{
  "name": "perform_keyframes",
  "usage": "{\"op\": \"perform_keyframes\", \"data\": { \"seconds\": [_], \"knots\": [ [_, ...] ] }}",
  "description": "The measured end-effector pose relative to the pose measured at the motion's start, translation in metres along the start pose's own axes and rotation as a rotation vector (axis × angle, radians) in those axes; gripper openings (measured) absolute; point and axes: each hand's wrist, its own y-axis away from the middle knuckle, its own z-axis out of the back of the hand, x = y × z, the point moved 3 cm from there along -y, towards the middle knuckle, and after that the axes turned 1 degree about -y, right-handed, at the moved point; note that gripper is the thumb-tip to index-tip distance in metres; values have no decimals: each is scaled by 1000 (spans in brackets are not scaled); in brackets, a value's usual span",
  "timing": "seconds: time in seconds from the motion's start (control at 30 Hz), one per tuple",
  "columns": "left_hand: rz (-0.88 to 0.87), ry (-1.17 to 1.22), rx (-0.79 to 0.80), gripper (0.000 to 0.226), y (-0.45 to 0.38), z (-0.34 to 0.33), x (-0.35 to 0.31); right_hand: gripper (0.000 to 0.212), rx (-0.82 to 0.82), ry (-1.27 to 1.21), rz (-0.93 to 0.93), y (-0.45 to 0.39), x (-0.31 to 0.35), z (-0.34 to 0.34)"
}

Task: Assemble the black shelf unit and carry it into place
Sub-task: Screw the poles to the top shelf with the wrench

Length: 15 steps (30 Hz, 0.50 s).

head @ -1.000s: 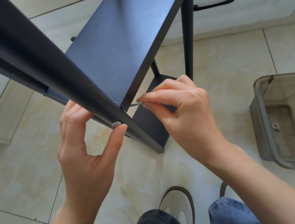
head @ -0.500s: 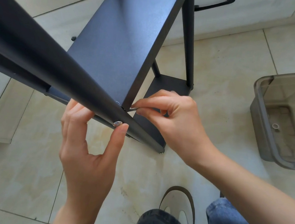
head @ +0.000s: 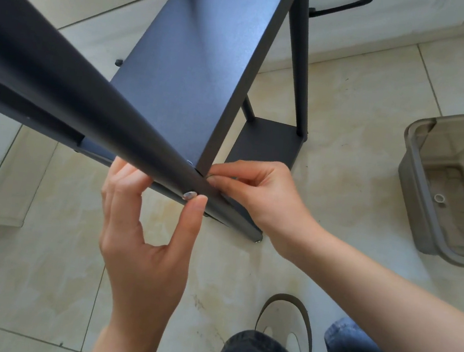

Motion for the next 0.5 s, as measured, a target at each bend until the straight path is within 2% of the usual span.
{"op": "perform_keyframes", "data": {
  "seconds": [0.2, 0.33, 0.5],
  "knots": [
    [9, 3, -2, 28, -2, 2, -1, 25, 63, 10, -17, -7, 2, -8],
    [22, -22, -17, 30, -1, 1, -1, 29, 16, 11, -35, -3, -4, -2],
    [-3, -98, -46, 42, -6, -3, -9, 15, -39, 17, -94, 4, -7, 12]
  ]
}}
